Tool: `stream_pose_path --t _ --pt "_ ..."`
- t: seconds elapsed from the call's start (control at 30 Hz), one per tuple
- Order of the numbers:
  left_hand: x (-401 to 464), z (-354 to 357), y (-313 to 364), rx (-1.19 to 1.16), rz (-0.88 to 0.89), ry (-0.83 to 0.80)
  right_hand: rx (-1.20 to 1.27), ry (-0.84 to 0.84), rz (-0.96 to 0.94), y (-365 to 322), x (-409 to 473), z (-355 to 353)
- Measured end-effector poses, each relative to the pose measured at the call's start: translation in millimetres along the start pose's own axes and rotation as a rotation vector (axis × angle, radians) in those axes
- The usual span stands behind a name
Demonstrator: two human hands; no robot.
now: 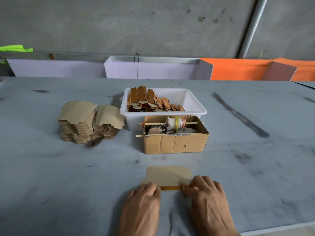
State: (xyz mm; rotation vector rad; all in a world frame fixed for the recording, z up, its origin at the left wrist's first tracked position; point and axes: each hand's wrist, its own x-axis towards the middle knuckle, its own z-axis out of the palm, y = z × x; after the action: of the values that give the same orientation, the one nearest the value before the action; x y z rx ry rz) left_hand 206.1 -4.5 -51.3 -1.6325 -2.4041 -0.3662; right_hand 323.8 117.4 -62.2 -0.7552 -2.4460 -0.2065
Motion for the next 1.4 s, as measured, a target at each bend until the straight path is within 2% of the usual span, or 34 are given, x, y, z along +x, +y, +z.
stream_pose_path --t 0.1,0.2,0.27,0.33,0.4,0.47,0.53,0.7,0.77,0.93,1.1,1.27,1.4 --pt "-6 -6 -8 -0.078 -0.008 -0.035 0.043 -0.066 0.05 10 0 -6" --pt "-4 -19 -18 -0.112 -0.012 -0.149 0.094 -0.15 0.083 12 7 -14" --pt "-1 -15 -23 -0.066 -0.041 -0.12 0.182 -0.142 0.129 10 16 -17" --pt "2 -18 -18 -0.18 -0.027 -0.109 0.294 -0.139 0.196 6 32 -17" --pt "-2 -22 -10 -0.251 0.014 -0.136 0.29 -0.166 0.195 3 48 -11" --pt "-2 -21 -4 -0.213 0.037 -0.114 0.283 -0.274 0.171 3 61 -1" --pt "4 -20 -5 -0.27 -0.033 -0.116 0.257 -0.406 0.16 2 72 8" --pt "35 -12 -24 -0.245 -0.197 0.09 0.251 -0.571 0.125 9 88 17" --pt "57 -11 -30 -0.228 -0.235 0.065 0.274 -0.587 0.088 11 91 17" --pt "92 0 -34 -0.249 -0.25 -0.233 0.308 -0.588 0.045 13 89 19" --pt "95 -3 -36 -0.304 -0.286 -0.342 0.371 -0.51 0.072 17 80 24" --pt "101 -8 -36 -0.369 -0.304 -0.359 0.378 -0.487 0.078 19 79 24" --pt "97 -4 -42 -0.442 -0.302 -0.3 0.388 -0.501 0.033 20 83 21"
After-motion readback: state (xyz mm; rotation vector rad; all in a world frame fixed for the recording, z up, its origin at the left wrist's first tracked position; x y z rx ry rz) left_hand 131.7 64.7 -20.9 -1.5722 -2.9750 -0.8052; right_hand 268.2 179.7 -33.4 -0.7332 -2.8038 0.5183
